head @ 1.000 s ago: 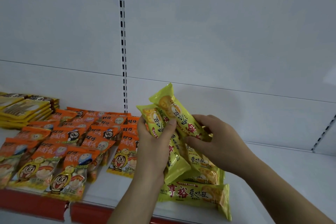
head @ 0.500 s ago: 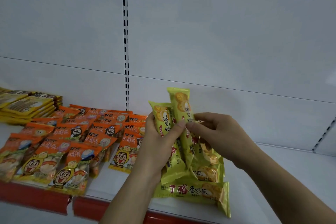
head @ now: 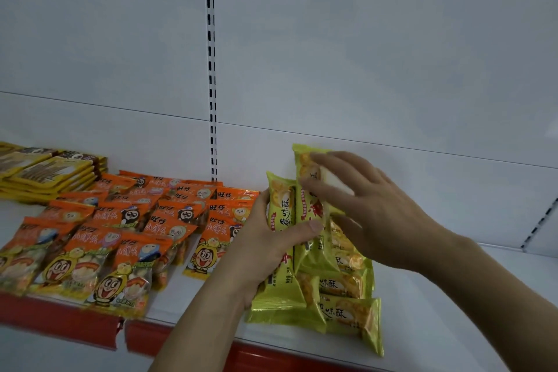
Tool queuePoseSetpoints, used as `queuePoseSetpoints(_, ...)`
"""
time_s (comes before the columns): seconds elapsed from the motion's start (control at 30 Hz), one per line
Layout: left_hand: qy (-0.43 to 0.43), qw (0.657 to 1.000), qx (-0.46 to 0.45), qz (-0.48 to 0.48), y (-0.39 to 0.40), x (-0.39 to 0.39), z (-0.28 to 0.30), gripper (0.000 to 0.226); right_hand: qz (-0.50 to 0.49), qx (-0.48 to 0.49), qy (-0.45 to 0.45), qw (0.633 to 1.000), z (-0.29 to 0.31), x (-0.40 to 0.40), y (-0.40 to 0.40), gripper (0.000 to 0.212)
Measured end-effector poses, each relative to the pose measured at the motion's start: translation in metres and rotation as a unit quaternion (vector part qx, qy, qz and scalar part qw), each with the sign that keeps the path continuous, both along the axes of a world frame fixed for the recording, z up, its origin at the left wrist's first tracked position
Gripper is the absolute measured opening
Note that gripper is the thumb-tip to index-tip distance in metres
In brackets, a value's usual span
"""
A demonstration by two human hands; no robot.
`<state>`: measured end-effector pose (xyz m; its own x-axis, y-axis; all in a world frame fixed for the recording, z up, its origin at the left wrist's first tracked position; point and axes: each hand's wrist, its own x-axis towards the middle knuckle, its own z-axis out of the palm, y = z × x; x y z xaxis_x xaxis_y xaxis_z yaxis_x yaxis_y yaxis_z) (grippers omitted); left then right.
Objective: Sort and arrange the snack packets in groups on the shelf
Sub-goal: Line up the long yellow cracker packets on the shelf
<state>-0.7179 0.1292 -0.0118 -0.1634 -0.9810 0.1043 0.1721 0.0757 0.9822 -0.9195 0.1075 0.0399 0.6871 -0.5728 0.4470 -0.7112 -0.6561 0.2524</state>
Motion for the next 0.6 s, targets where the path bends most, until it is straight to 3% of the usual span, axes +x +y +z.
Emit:
queuePoseSetpoints(0.07,-0.01,1.0,-0.005,-0.014,0.003,0.001,0.002,0.056,0.055,-0.006,0.072,0.996,0.006,0.0,-0.006,0.068)
queuePoseSetpoints(0.2,0.006,1.0,0.018,-0.011,0.004,0.002,0.004,0.046,0.09,-0.019,0.086,0.992,0.02,-0.004,-0.011,0.052)
queuePoseSetpoints(0.3,0.053,0.997,0.061,0.021,-0.001,0.009,0.003,0.051,0.046,-0.037,0.042,0.997,0.02,-0.013,-0.015,0.047)
queuePoseSetpoints(0.43,0.105,0.986,0.082,0.096,-0.004,0.02,0.0,0.032,-0.105,0.052,-0.105,0.988,0.007,-0.027,-0.03,0.054)
queuePoseSetpoints(0.5,0.112,0.982,0.091,0.124,-0.005,0.022,-0.003,0.038,-0.172,0.069,-0.089,0.979,-0.006,-0.028,-0.042,0.066)
queuePoseSetpoints(0.6,0.121,0.979,0.094,0.135,-0.005,0.021,-0.005,0.041,-0.173,0.064,-0.057,0.981,-0.035,-0.02,-0.06,0.07)
